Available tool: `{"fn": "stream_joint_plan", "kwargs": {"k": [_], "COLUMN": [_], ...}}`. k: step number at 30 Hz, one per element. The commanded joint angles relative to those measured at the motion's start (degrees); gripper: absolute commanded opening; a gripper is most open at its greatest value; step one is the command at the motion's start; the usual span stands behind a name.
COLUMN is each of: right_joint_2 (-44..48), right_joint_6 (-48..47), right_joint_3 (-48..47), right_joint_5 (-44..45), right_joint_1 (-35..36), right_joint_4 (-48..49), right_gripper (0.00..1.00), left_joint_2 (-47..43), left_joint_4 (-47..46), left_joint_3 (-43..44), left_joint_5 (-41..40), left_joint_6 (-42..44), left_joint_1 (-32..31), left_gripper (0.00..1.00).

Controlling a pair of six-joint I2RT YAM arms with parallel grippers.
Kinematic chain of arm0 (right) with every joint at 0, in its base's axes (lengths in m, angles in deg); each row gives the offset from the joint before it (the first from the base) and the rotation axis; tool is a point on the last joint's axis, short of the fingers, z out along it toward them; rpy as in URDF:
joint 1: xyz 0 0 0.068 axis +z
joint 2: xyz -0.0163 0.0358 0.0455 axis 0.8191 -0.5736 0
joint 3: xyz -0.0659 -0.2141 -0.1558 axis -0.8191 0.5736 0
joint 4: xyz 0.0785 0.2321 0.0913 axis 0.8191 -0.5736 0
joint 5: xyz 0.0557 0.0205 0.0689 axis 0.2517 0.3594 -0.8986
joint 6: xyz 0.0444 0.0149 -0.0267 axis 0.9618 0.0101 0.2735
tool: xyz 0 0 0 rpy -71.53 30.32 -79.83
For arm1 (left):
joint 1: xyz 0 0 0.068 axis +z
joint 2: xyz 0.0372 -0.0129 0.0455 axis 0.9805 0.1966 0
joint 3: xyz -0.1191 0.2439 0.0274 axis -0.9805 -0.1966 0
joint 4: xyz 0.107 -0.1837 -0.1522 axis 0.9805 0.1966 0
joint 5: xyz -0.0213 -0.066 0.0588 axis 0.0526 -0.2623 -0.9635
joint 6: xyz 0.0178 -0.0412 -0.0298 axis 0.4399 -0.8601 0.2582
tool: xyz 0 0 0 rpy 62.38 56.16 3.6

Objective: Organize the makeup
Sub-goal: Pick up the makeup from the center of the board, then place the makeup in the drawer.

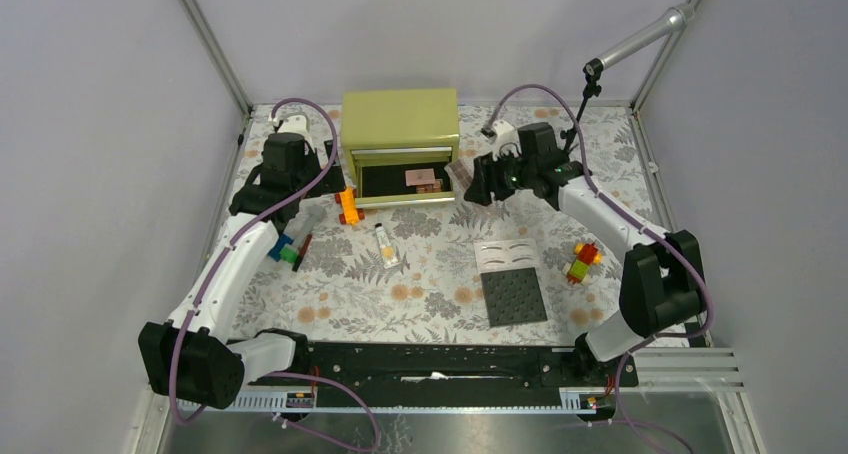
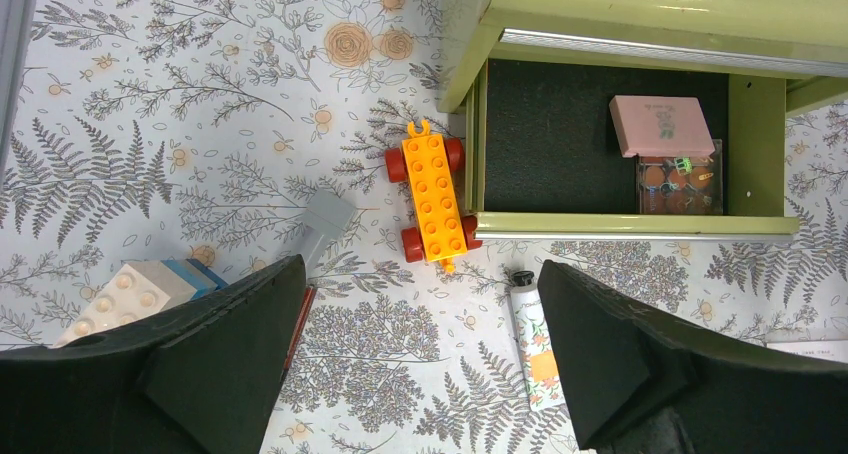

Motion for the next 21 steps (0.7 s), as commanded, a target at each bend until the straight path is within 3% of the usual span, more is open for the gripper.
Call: {"fn": "stream_joint_plan", "kwargs": {"k": [1, 11, 21], "right_joint_2": [-3.32, -19.11, -37.77], "right_joint_6": [-10.66, -24.61, -38.1], "right_joint_3": [-9.36, -32.68, -62.53], "right_joint_5": [-4.74, 2.07, 6.92], "right_joint_1": [5.1, 12.29, 15.84], "right_joint_4": [-5.48, -20.03, -40.94], "right_gripper": [0.09, 0.13, 0.18], "left_joint_2": [-0.59, -9.65, -9.32], "left_joint_4": [-3.02, -6.1, -6.18], "left_joint_3": [0.01, -3.16, -3.24], "left_joint_5": [-0.04, -10.94, -11.0], "left_joint_6": [-0.18, -1.86, -1.52], "left_joint_1": [0.3, 0.39, 0.39], "left_gripper": [0.99, 0.99, 0.99]}}
